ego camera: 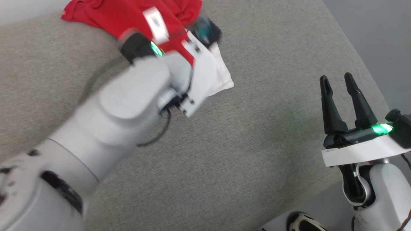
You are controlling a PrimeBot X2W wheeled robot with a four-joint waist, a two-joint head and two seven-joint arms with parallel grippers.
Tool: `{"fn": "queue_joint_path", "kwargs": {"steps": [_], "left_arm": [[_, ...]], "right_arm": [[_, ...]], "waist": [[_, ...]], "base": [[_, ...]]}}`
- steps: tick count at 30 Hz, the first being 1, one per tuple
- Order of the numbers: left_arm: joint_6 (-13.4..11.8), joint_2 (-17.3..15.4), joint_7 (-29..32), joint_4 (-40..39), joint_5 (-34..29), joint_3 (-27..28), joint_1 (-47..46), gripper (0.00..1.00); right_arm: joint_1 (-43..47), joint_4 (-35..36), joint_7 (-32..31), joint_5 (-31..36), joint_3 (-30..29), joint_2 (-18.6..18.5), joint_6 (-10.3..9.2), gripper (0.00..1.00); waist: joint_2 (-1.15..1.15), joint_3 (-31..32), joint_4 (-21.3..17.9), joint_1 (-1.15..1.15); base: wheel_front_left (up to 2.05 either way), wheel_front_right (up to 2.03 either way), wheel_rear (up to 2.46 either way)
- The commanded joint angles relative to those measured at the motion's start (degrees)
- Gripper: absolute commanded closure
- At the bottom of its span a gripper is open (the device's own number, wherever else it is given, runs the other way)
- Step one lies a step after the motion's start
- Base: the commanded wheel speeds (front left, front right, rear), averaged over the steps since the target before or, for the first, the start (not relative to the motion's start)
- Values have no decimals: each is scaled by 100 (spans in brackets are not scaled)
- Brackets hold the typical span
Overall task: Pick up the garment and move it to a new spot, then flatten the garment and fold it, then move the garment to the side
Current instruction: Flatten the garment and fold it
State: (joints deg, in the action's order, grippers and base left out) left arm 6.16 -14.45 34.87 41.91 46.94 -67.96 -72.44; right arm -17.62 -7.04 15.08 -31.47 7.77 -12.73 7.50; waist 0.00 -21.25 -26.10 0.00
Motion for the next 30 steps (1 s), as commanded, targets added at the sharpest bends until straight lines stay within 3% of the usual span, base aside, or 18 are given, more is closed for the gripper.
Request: {"fn": "queue_joint_path", "kwargs": {"steps": [1, 7, 8, 10, 11, 12, 16, 21, 26, 30], "left_arm": [[37, 23, -22, 74, 73, -23, 83, 100], [99, 297, -191, 679, 244, -95, 450, 100], [100, 309, -221, 739, 290, -87, 451, 89], [123, 293, -277, 786, 350, -83, 349, 38], [128, 280, -275, 787, 420, -40, 289, 4], [125, 255, -216, 758, 480, -28, 220, 0], [138, 112, 200, 331, 963, 83, -30, 0], [135, -425, 849, -157, 1409, 256, -477, 0], [49, -921, 1012, -31, 1366, 303, -648, 0], [-67, -1090, 957, 260, 1561, 452, -488, 0]], "right_arm": [[-53, 5, 11, -27, 25, 27, -2, 0], [-28, -71, 11, -59, 21, 89, -2, 0], [-11, -73, 11, -58, -4, 89, -2, 0], [20, -82, 11, -44, -53, 80, -2, 0], [23, -86, 11, -32, -64, 66, -2, 0], [25, -87, 11, -18, -86, 49, -2, 0], [70, -71, 11, 15, -148, 7, -2, 0], [64, -8, 11, 31, -101, -6, -2, 0], [-14, 41, 11, -9, -36, -16, -2, 0], [-28, 48, 11, -23, -64, -26, -2, 0]], "waist": [[0, -45, -59, 0], [0, -67, -121, 0], [0, -66, -102, 0], [0, -51, -40, 0], [0, -37, -2, 0], [0, -17, 38, 0], [0, 73, 220, 0], [0, 72, 343, 0], [0, -16, 283, 0], [0, -109, 187, 0]], "base": [[0, 0, 0], [0, 0, 0], [0, 0, 0], [0, 0, 0], [0, 0, 0], [0, 0, 0], [0, 0, 0], [0, 0, 0], [0, 0, 0], [0, 0, 0]]}}
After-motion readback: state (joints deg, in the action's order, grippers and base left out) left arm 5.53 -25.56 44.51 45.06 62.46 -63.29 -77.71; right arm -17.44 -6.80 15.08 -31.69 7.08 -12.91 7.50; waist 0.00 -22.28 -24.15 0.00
